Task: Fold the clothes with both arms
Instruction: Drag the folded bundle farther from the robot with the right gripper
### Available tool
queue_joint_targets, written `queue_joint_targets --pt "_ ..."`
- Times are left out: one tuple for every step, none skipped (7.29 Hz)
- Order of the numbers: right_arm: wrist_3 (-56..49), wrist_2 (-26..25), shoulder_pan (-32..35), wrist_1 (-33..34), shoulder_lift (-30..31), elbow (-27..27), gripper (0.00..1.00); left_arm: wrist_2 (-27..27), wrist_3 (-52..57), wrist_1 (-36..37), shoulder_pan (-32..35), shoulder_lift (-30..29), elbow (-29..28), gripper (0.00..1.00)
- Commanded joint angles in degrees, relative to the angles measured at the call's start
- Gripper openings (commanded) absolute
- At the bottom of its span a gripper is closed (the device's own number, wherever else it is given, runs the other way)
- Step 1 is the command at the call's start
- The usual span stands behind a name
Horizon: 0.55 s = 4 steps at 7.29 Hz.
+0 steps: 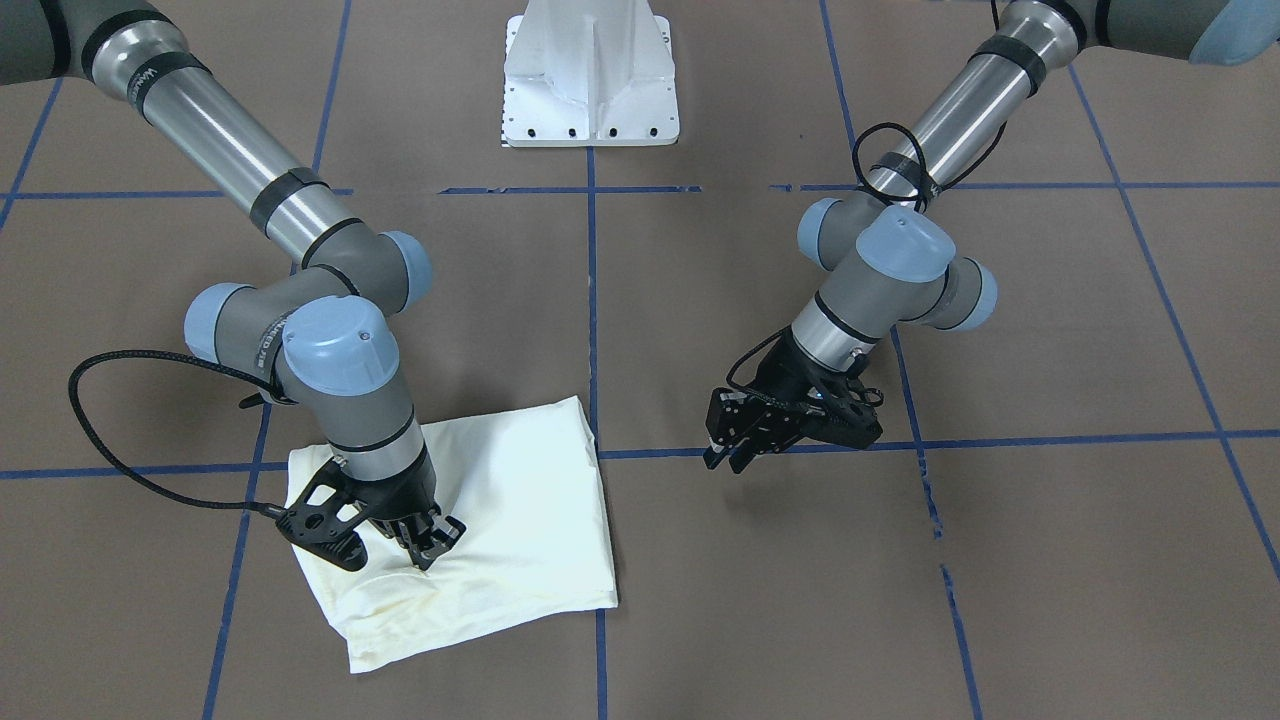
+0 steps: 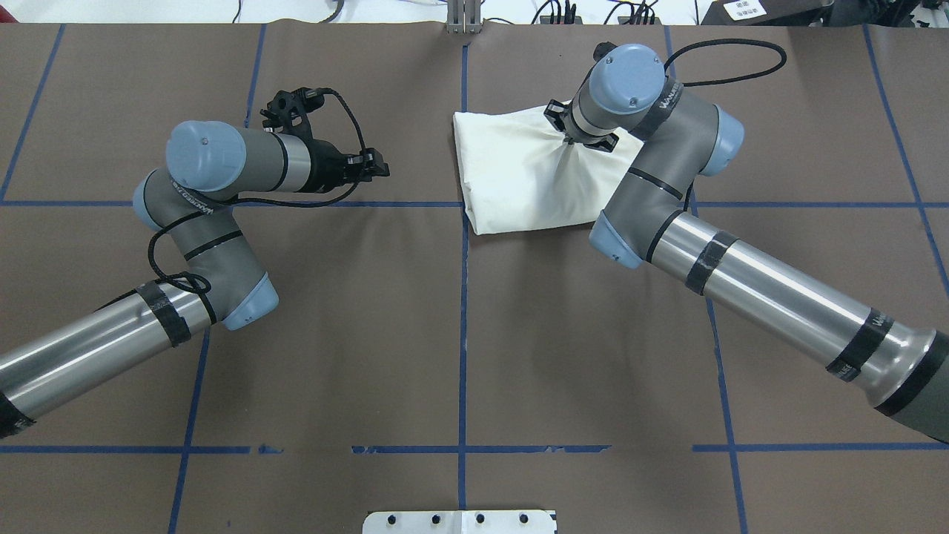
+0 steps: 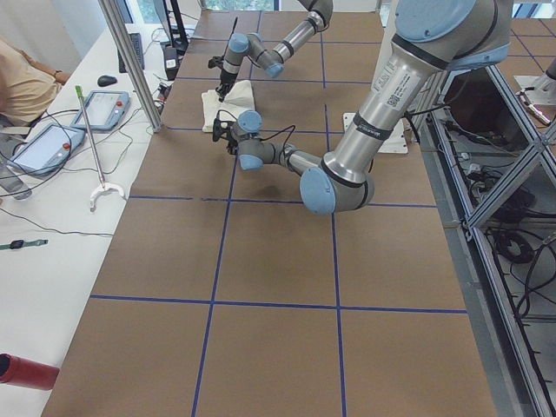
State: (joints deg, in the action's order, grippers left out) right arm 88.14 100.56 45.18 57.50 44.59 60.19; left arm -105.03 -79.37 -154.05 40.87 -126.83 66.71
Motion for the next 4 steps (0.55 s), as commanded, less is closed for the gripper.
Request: queue_joint_targets --pt "-5.3 0.3 3.3 -0.1 0.7 -3.3 0.0 0.1 0.0 0.0 0.0 0.4 0.1 0.43" --pt "-8.6 0.3 5.7 -0.1 0.7 -4.0 0.0 0.1 0.0 0.0 0.0 0.4 0.1 0.43" --pt "-10.8 0.3 8.1 0.0 1.2 -4.6 0.0 0.1 0.0 0.1 0.0 0.4 0.1 0.43" --pt "-15.1 0.6 10.3 0.0 2.8 -4.6 0.0 0.1 0.0 0.1 -0.1 0.4 0.1 0.43"
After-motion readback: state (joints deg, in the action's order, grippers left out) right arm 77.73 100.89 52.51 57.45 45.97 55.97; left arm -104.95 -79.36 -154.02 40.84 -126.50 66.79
